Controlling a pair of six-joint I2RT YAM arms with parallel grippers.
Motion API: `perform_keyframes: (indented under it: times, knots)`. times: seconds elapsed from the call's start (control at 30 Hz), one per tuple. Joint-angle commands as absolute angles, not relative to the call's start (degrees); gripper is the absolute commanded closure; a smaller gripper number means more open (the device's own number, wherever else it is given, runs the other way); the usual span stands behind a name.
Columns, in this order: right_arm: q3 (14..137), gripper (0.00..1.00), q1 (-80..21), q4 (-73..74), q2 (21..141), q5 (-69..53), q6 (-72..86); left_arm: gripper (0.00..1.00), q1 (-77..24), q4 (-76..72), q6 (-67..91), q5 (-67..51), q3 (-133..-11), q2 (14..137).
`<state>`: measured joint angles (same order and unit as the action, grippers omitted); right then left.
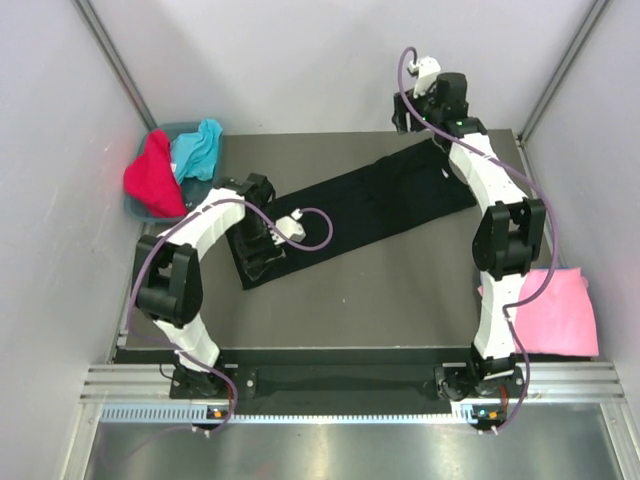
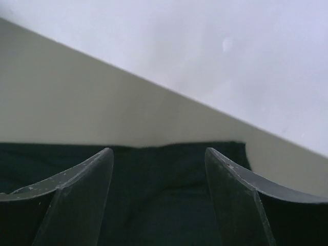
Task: Fold and stack the t-shirts
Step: Fold the tshirt
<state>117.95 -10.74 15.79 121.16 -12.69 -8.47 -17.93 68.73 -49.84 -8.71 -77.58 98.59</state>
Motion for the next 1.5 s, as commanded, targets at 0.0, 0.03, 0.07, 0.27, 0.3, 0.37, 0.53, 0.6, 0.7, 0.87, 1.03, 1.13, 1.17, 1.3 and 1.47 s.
perform_keyframes:
  times: [0.0, 0.03, 0.07, 0.27, 0.3, 0.37, 0.53, 0.6, 0.7, 0.87, 1.03, 1.13, 1.17, 1.3, 1.47]
  knots:
    - [115.0, 0.28, -10.1, 16.5, 118.1, -10.0, -7.5, 0.31, -18.7, 67.4, -50.5, -8.3, -76.5, 101.2]
    - [114.8, 0.28, -9.8, 17.0, 118.0, -10.1, -7.2, 0.31, -19.0, 65.9, -49.8, -8.2, -75.7, 101.9]
    - [115.0, 0.28, -8.8, 17.4, 118.1, -10.4, -6.9, 0.32, -19.2, 65.0, -49.2, -8.2, -75.2, 102.6]
    - [115.3, 0.27, -6.9, 18.9, 117.7, -11.1, -5.8, 0.32, -20.0, 57.7, -45.8, -7.2, -71.5, 105.5]
    - [115.1, 0.27, -6.9, 19.1, 117.5, -11.1, -5.9, 0.32, -20.0, 56.9, -44.8, -6.8, -71.0, 106.3]
    - [114.0, 0.27, -6.9, 19.2, 116.7, -11.2, -6.0, 0.32, -20.0, 55.6, -44.3, -6.5, -69.6, 106.8]
    - [112.5, 0.27, -6.9, 19.1, 115.8, -11.3, -6.2, 0.32, -20.4, 51.3, -42.0, -5.4, -67.2, 107.9]
    - [112.0, 0.27, -6.9, 19.0, 115.7, -10.9, -6.6, 0.33, -20.7, 49.9, -41.0, -4.9, -66.4, 108.0]
    - [111.4, 0.27, -6.7, 18.7, 115.8, -10.0, -7.3, 0.55, -21.2, 48.5, -39.2, -4.3, -64.9, 108.5]
    - [112.8, 0.27, -3.8, 18.0, 119.2, -6.0, -8.2, 0.90, -22.6, 50.1, -36.6, -6.1, -61.8, 107.4]
    - [126.6, 0.31, -0.4, 24.6, 128.7, -7.2, -8.8, 1.00, -27.1, 55.4, -35.5, -11.2, -59.3, 104.6]
    - [130.9, 0.33, 2.6, 32.1, 134.5, -12.0, -5.3, 1.00, -30.9, 66.6, -38.5, -17.8, -60.1, 102.7]
    - [129.7, 0.32, 2.5, 32.8, 134.1, -13.8, -4.9, 1.00, -31.8, 69.8, -41.4, -19.4, -60.6, 101.8]
    - [122.4, 0.33, 2.3, 34.3, 132.7, -16.5, -1.4, 1.00, -37.3, 82.0, -44.6, -25.0, -63.6, 99.6]
    - [119.5, 0.33, 2.1, 35.1, 133.2, -17.0, 1.5, 1.00, -43.5, 84.5, -44.0, -30.0, -65.0, 101.9]
